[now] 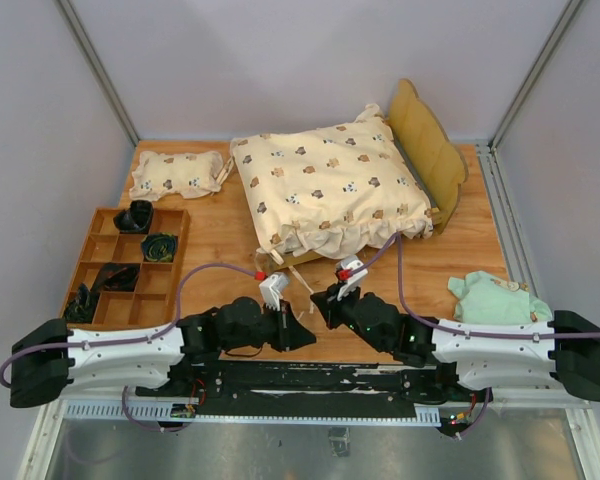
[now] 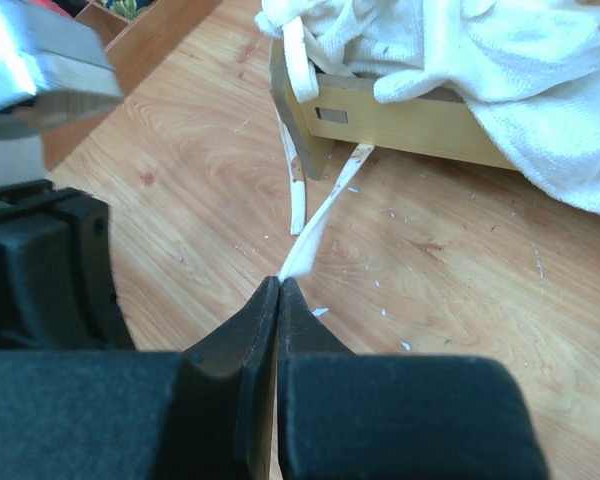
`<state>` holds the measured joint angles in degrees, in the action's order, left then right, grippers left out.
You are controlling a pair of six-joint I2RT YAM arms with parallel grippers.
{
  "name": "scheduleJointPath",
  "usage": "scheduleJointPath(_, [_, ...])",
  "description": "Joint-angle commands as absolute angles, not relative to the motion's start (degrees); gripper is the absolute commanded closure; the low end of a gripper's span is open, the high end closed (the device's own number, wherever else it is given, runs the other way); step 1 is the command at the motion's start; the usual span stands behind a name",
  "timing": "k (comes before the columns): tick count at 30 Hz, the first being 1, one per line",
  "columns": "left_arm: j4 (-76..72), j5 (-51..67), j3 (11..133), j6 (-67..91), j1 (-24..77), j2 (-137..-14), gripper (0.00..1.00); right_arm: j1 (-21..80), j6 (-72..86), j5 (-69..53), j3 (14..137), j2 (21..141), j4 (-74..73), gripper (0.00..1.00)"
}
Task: Set up the pet bed
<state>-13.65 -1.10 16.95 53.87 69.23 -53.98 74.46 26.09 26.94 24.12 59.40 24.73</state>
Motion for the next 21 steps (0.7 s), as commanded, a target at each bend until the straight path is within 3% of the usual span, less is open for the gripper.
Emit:
scheduleJointPath(1, [-14.6, -3.8, 17.2, 54.9, 71.1, -46.8, 1.0, 73.8, 25.8, 28.6, 26.5, 57.4, 24.9, 1.0])
scheduleJointPath(4, [-6.4, -9.8, 18.6, 53.2, 71.4, -42.8, 0.99, 73.8, 26.1, 27.6, 26.3, 57.9, 26.3, 1.0])
scheduleJointPath(5, [-0.5, -15.5, 20.0, 53.2, 71.4, -41.7, 0.93, 73.8, 26.3, 27.4, 26.3, 58.2, 26.6, 1.0])
scheduleJointPath(7, [9.4, -27.2, 20.5, 54.8, 71.3, -39.8, 0.67, 73.8, 26.6, 27.0, 26.3, 58.9, 26.9, 1.0])
scheduleJointPath(8, [12.8, -32.1, 20.6, 56.1, 71.2, -38.9, 0.59, 73.8, 26.6, 26.7, 26.3, 59.1, 26.9, 1.0])
scheduleJointPath(11, [19.9, -44.7, 21.1, 59.6, 69.5, -37.1, 0.5, 73.8, 26.7, 26.2, 26.3, 59.2, 26.6, 1.0])
scheduleJointPath(14, [18.2, -44.6, 20.3, 54.2, 63.1, -35.9, 0.47, 73.8, 26.8, 26.2, 26.6, 58.9, 26.2, 1.0])
scheduleJointPath(16, [14.0, -41.5, 18.5, 49.8, 57.8, -35.3, 0.51, 73.8, 26.7, 26.2, 26.5, 58.8, 26.3, 1.0])
scheduleJointPath(21, [0.0, -23.9, 13.8, 43.5, 41.4, -37.6, 0.54, 73.8, 26.4, 26.1, 26.3, 58.3, 26.6, 1.0])
